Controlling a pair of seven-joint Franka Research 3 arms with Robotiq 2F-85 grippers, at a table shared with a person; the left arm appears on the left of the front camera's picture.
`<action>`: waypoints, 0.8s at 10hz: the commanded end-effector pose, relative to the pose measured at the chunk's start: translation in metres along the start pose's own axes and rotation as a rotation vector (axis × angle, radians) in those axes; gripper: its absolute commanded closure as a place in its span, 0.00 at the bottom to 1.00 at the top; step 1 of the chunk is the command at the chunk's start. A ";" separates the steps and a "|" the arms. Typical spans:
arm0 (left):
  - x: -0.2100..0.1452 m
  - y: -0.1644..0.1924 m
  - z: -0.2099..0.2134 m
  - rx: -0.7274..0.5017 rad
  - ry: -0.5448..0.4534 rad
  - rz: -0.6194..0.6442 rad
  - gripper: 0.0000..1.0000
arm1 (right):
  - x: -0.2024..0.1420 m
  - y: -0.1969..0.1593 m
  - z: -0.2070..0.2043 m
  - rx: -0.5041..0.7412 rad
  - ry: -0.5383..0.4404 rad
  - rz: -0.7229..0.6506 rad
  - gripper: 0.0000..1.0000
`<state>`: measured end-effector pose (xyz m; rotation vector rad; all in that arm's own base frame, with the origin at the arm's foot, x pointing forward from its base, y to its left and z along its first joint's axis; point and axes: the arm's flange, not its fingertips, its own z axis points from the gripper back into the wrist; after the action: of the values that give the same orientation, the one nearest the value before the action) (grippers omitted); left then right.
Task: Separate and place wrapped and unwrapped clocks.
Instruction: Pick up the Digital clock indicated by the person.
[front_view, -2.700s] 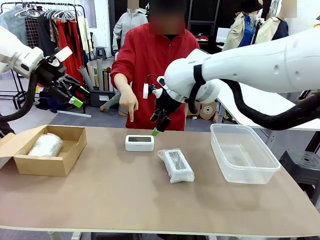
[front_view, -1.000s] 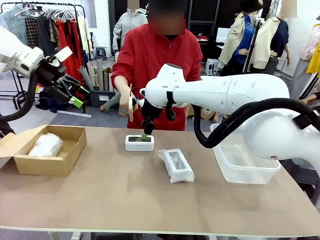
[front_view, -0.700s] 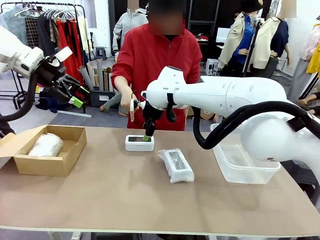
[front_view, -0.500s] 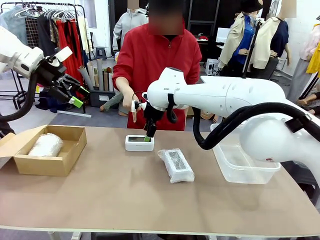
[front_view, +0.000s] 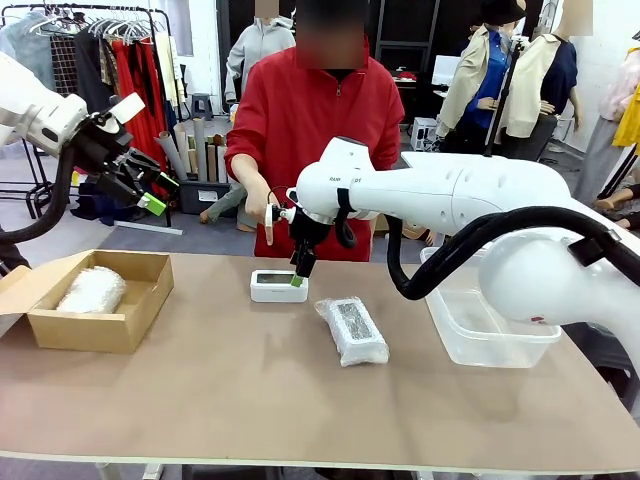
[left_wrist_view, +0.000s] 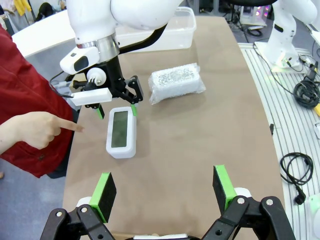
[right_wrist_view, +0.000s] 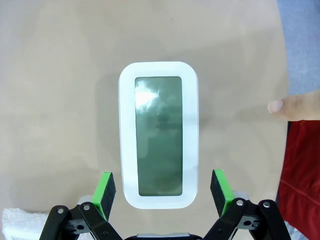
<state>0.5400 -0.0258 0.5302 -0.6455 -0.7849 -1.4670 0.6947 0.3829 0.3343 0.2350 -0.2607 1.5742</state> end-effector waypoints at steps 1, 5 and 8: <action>0.001 -0.001 0.002 0.008 -0.001 0.000 0.00 | 0.006 -0.009 0.000 0.016 -0.006 -0.036 0.00; 0.001 -0.001 0.002 0.008 -0.001 0.000 0.00 | 0.008 -0.005 -0.010 0.028 -0.006 -0.037 0.00; 0.001 -0.001 0.002 0.008 -0.001 0.000 0.00 | 0.015 -0.006 -0.019 0.021 -0.029 -0.033 0.00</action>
<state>0.5400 -0.0258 0.5302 -0.6455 -0.7849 -1.4669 0.6899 0.3915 0.3177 0.2548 -0.2409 1.5759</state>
